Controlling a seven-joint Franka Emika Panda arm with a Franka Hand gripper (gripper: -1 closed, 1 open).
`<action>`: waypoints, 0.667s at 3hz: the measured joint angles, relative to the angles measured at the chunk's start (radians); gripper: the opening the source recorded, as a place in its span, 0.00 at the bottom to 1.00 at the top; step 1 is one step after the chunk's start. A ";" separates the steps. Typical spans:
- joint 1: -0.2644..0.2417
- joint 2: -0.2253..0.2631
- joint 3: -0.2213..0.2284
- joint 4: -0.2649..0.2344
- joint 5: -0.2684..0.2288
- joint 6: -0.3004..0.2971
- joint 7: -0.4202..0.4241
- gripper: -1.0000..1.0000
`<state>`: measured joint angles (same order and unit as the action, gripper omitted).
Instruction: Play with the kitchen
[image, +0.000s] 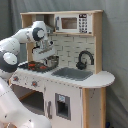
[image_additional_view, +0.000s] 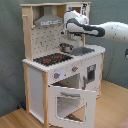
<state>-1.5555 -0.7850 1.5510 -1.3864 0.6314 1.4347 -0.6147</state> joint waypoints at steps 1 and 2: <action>0.029 0.000 -0.061 -0.071 -0.001 0.000 -0.050 0.00; 0.085 0.000 -0.118 -0.137 -0.004 0.000 -0.074 0.00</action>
<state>-1.4700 -0.7848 1.4331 -1.5236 0.6273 1.4349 -0.6883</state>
